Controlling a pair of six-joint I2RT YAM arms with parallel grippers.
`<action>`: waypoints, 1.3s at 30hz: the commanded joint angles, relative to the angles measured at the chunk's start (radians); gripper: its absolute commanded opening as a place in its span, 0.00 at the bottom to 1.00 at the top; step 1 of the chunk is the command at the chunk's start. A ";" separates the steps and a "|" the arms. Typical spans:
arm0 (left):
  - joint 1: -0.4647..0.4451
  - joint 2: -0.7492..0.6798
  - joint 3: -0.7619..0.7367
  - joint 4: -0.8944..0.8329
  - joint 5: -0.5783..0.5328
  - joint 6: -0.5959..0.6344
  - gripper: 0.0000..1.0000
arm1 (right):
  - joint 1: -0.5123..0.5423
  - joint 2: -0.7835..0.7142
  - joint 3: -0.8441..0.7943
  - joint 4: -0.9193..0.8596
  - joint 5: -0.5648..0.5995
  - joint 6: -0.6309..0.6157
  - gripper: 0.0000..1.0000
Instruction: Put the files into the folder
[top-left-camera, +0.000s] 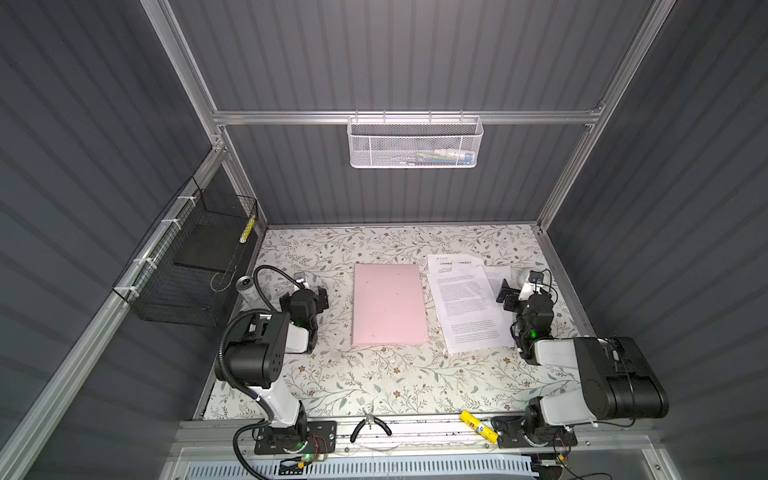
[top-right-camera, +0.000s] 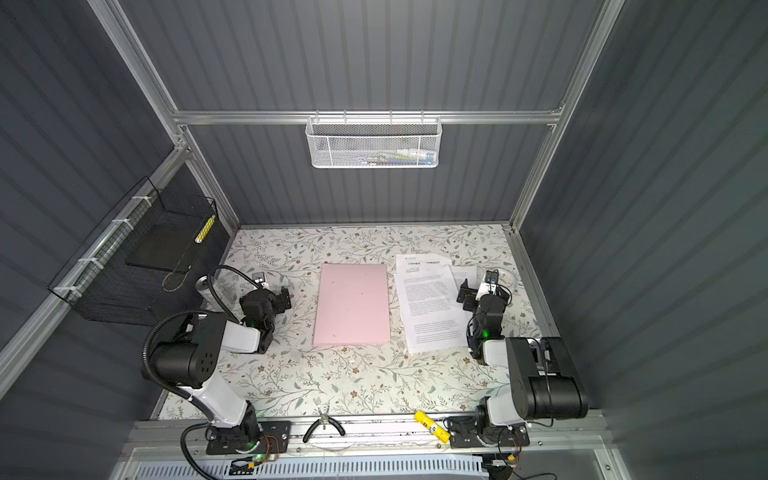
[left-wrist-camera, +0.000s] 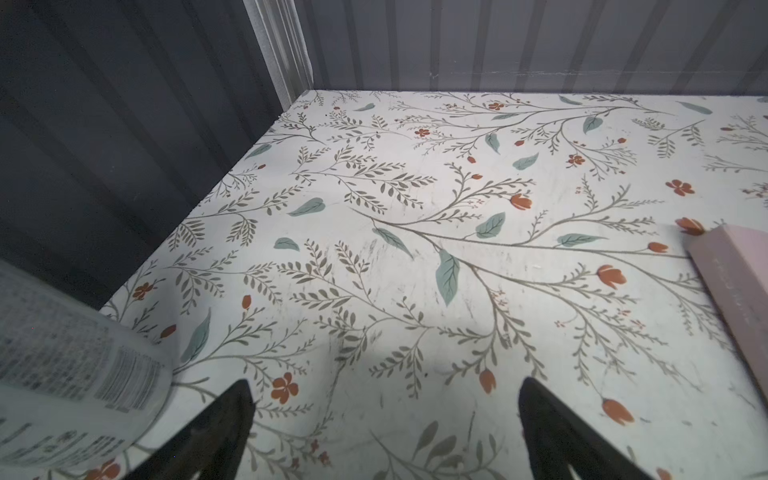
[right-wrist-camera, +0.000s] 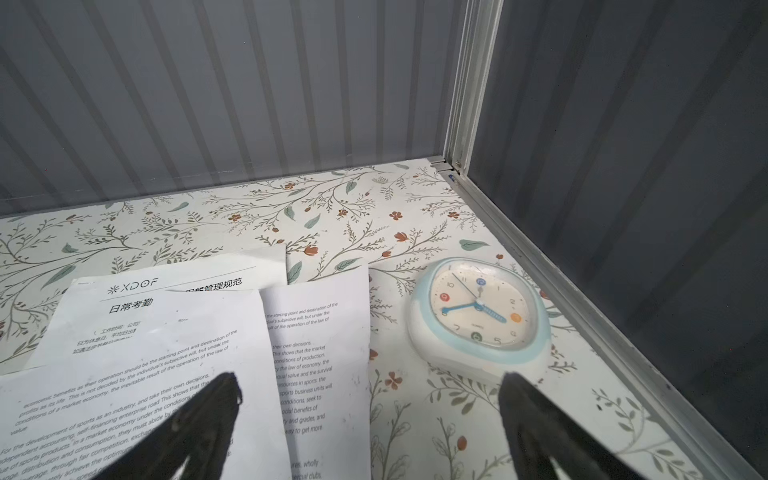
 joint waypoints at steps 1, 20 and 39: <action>-0.003 0.004 -0.004 0.017 -0.011 -0.009 1.00 | 0.001 0.008 -0.008 0.024 0.009 -0.006 0.99; -0.003 0.003 -0.005 0.019 -0.007 -0.009 1.00 | 0.001 0.008 -0.008 0.025 0.008 -0.006 0.99; -0.002 0.004 -0.004 0.019 -0.007 -0.009 1.00 | -0.013 0.007 0.010 -0.013 -0.020 0.006 0.99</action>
